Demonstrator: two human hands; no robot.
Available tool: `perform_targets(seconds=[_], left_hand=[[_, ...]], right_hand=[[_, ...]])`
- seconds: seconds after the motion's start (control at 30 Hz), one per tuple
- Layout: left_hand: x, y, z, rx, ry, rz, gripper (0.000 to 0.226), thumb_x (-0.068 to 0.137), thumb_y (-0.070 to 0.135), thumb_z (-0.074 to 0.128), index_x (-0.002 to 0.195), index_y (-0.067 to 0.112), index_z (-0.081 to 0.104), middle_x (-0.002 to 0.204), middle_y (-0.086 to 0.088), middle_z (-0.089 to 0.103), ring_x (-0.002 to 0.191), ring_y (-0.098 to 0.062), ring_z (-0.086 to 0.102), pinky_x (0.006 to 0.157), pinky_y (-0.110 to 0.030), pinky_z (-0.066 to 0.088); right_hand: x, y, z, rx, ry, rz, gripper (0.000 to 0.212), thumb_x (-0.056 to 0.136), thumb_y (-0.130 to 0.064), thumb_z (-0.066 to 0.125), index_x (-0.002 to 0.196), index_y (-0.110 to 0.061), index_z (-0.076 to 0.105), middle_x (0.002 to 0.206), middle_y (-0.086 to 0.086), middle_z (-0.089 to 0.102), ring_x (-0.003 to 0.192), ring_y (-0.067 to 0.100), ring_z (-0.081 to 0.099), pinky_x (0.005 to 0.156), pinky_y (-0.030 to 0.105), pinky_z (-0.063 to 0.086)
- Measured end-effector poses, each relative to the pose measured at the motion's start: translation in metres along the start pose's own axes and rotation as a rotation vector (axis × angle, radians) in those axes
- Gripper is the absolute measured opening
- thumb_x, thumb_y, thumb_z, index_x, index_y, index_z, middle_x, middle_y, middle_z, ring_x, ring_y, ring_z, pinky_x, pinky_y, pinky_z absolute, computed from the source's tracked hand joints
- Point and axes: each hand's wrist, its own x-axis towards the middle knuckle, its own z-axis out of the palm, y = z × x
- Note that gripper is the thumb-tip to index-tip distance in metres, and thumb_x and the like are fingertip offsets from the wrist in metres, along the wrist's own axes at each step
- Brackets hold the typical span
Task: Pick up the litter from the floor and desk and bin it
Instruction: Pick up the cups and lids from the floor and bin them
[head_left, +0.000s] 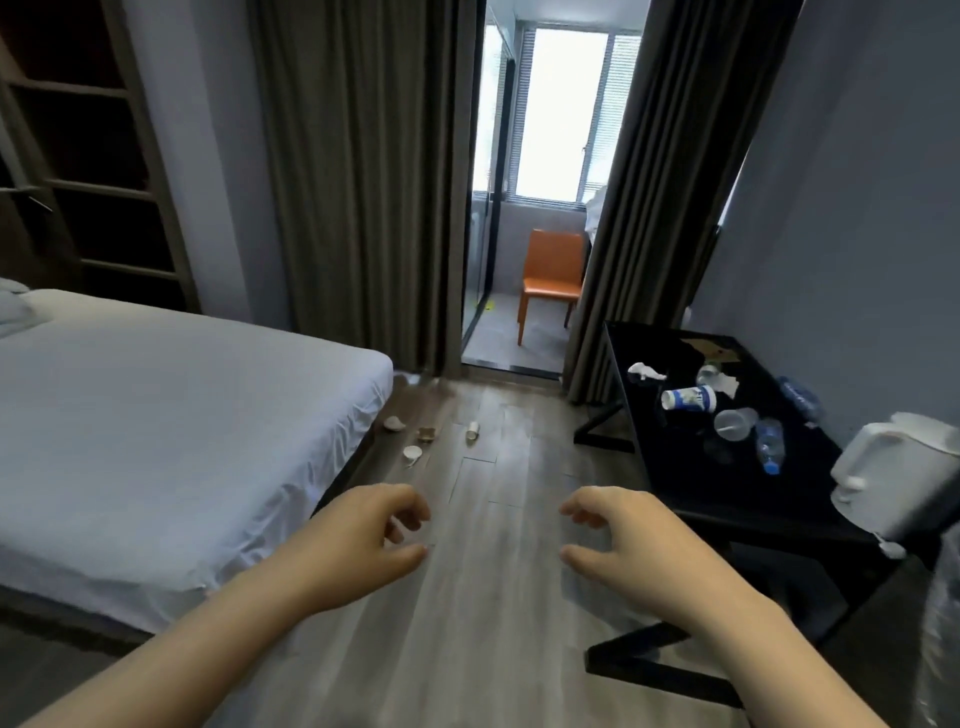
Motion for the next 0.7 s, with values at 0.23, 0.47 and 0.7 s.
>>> perform_targets(seconds=[0.23,0.47,0.7], left_hand=[[0.135,-0.044,0.008,0.002,-0.012,-0.058,0.023,0.081,0.042,0.064,0.103,0.037,0.06,0.098,0.02,0.061,0.086,0.004,0.06,0.081,-0.026,0.054],[0.255,-0.082,0.008,-0.023,-0.043,-0.134,0.024,0.081,0.041,0.066,0.103,0.036,0.061,0.096,0.018,0.063,0.082,0.003,0.063,0.077,-0.024,0.055],[0.365,-0.133,0.005,-0.025,-0.086,-0.175,0.023,0.081,0.041,0.068,0.102,0.037,0.059,0.098,0.017,0.063,0.083,0.002,0.062,0.077,-0.023,0.055]], right_hand=[[0.141,0.056,0.011,0.051,-0.018,-0.004,0.044,0.08,-0.044,0.065,0.122,-0.036,0.057,0.113,-0.016,0.06,0.107,0.002,0.055,0.091,0.025,0.048],[0.281,0.105,0.003,0.056,-0.056,-0.027,0.045,0.079,-0.04,0.066,0.122,-0.03,0.059,0.112,-0.013,0.061,0.102,0.004,0.057,0.089,0.026,0.049],[0.4,0.133,0.016,0.062,-0.142,-0.026,0.045,0.08,-0.043,0.063,0.124,-0.034,0.056,0.115,-0.014,0.06,0.105,0.004,0.056,0.091,0.028,0.05]])
